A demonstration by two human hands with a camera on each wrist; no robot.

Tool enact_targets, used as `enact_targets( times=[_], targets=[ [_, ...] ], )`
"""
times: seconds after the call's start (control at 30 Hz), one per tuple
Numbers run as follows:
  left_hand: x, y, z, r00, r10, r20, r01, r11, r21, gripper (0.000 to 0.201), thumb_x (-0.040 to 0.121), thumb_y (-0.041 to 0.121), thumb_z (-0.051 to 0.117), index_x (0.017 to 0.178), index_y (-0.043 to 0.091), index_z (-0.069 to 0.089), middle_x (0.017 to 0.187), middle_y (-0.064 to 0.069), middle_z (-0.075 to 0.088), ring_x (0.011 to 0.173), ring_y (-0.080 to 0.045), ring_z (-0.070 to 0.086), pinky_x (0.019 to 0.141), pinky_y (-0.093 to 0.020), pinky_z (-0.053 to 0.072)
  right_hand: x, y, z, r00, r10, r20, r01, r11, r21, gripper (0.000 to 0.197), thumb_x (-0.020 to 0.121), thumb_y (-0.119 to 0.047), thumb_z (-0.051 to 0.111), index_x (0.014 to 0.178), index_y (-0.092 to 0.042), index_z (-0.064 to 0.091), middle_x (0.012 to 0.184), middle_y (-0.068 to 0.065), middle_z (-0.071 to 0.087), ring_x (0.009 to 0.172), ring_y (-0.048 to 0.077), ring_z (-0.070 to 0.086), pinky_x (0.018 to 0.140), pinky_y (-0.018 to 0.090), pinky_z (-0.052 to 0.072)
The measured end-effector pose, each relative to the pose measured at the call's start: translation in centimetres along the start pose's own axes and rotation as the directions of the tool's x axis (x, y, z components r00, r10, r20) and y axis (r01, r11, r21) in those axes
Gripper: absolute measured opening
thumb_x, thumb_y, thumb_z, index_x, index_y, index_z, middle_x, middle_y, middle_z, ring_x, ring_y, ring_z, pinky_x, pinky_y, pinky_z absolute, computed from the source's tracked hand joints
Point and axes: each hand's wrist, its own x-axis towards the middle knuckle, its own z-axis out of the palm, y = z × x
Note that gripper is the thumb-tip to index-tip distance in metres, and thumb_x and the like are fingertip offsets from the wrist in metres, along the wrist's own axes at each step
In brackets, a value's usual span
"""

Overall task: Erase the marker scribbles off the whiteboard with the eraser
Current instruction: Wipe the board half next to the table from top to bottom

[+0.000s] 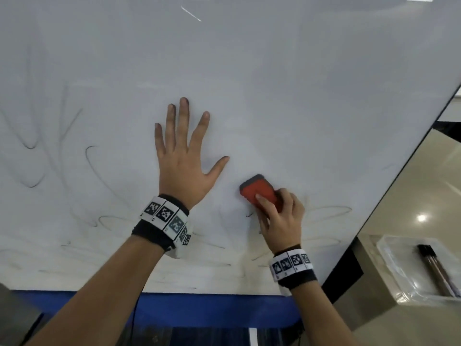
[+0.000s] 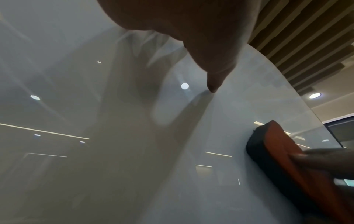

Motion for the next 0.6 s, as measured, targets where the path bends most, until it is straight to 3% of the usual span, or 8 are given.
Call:
enact_targets(
  times=[0.07, 0.2, 0.27, 0.33, 0.43, 0.47, 0.53, 0.6],
  targets=[
    [-0.1, -0.1, 0.1, 1.000, 0.005, -0.012, -0.005, 1.000, 0.002, 0.085, 0.093, 0.065, 0.059, 0.160, 0.022, 0.028, 0.169, -0.017, 0.011, 0.157, -0.036, 0.007, 0.123, -0.062, 0.015, 1.0, 2.3, -1.2, 0.978, 0.178, -0.111, -0.176, 0.984, 0.030, 0.042, 0.090, -0.019, 0.074, 0.127, -0.026, 0.057, 0.133, 0.020, 0.045, 0.115, 0.040, 0.046, 0.098, 0.054, 0.046],
    [-0.2, 0.4, 0.0, 1.000, -0.022, 0.006, 0.022, 1.000, -0.006, 0.087, 0.093, 0.065, 0.058, 0.161, 0.022, 0.025, 0.169, -0.017, 0.008, 0.157, -0.036, 0.005, 0.123, -0.062, 0.015, 3.2, 1.0, -1.6, 0.703, 0.653, -0.281, -0.586, 0.756, 0.291, 0.049, 0.091, -0.015, 0.075, 0.134, -0.019, 0.052, 0.134, 0.026, 0.045, 0.122, 0.038, 0.045, 0.107, 0.053, 0.040],
    [-0.3, 0.9, -0.1, 0.999, -0.045, 0.025, 0.045, 0.999, -0.002, 0.088, 0.093, 0.066, 0.056, 0.161, 0.022, 0.023, 0.169, -0.017, 0.006, 0.158, -0.036, 0.003, 0.123, -0.062, 0.014, 2.8, -2.0, -0.5, 0.832, 0.521, -0.189, -0.474, 0.846, 0.245, 0.045, 0.090, -0.013, 0.073, 0.131, -0.020, 0.055, 0.134, 0.022, 0.044, 0.119, 0.038, 0.045, 0.106, 0.048, 0.040],
    [-0.3, 0.9, -0.2, 0.998, -0.047, 0.043, 0.047, 0.999, 0.001, 0.089, 0.093, 0.066, 0.056, 0.162, 0.023, 0.021, 0.170, -0.016, 0.004, 0.158, -0.035, 0.002, 0.124, -0.060, 0.014, 1.4, -3.1, -0.2, 0.985, 0.173, -0.010, -0.171, 0.980, 0.106, 0.041, 0.088, -0.015, 0.068, 0.126, -0.027, 0.057, 0.133, 0.017, 0.044, 0.114, 0.037, 0.045, 0.099, 0.050, 0.043],
    [-0.4, 0.0, -0.5, 0.999, -0.003, 0.042, 0.002, 1.000, 0.025, 0.085, 0.094, 0.063, 0.056, 0.161, 0.024, 0.022, 0.170, -0.014, 0.006, 0.158, -0.032, 0.005, 0.124, -0.058, 0.017, 2.0, 0.7, -1.6, 0.999, 0.042, 0.013, -0.042, 0.999, 0.005, 0.041, 0.086, -0.015, 0.071, 0.123, -0.029, 0.058, 0.131, 0.016, 0.047, 0.112, 0.038, 0.048, 0.095, 0.053, 0.045],
    [-0.5, -0.3, -0.6, 0.999, 0.009, 0.037, -0.010, 0.999, 0.033, 0.084, 0.094, 0.062, 0.056, 0.161, 0.024, 0.023, 0.170, -0.013, 0.006, 0.158, -0.032, 0.005, 0.123, -0.058, 0.018, 2.5, 1.7, -2.3, 0.981, 0.186, -0.063, -0.183, 0.982, 0.049, 0.042, 0.086, -0.014, 0.073, 0.124, -0.026, 0.058, 0.131, 0.018, 0.047, 0.115, 0.039, 0.048, 0.098, 0.053, 0.044],
    [-0.5, -0.1, -0.7, 0.999, 0.000, 0.047, -0.002, 0.999, 0.041, 0.084, 0.095, 0.063, 0.055, 0.162, 0.024, 0.021, 0.170, -0.013, 0.004, 0.158, -0.032, 0.004, 0.124, -0.058, 0.016, 3.2, 3.0, -3.2, 0.825, 0.531, -0.195, -0.491, 0.844, 0.217, 0.045, 0.088, -0.012, 0.076, 0.129, -0.016, 0.057, 0.131, 0.024, 0.047, 0.120, 0.039, 0.046, 0.104, 0.055, 0.042],
    [-0.7, 1.1, -0.6, 0.997, -0.043, 0.069, 0.041, 0.999, 0.032, 0.085, 0.094, 0.064, 0.054, 0.162, 0.026, 0.019, 0.170, -0.014, 0.000, 0.158, -0.033, -0.001, 0.125, -0.058, 0.011, 3.7, 1.8, -2.8, 0.692, 0.675, -0.258, -0.607, 0.737, 0.299, 0.049, 0.089, -0.012, 0.076, 0.133, -0.008, 0.055, 0.131, 0.027, 0.047, 0.122, 0.037, 0.045, 0.107, 0.055, 0.039]
  ],
)
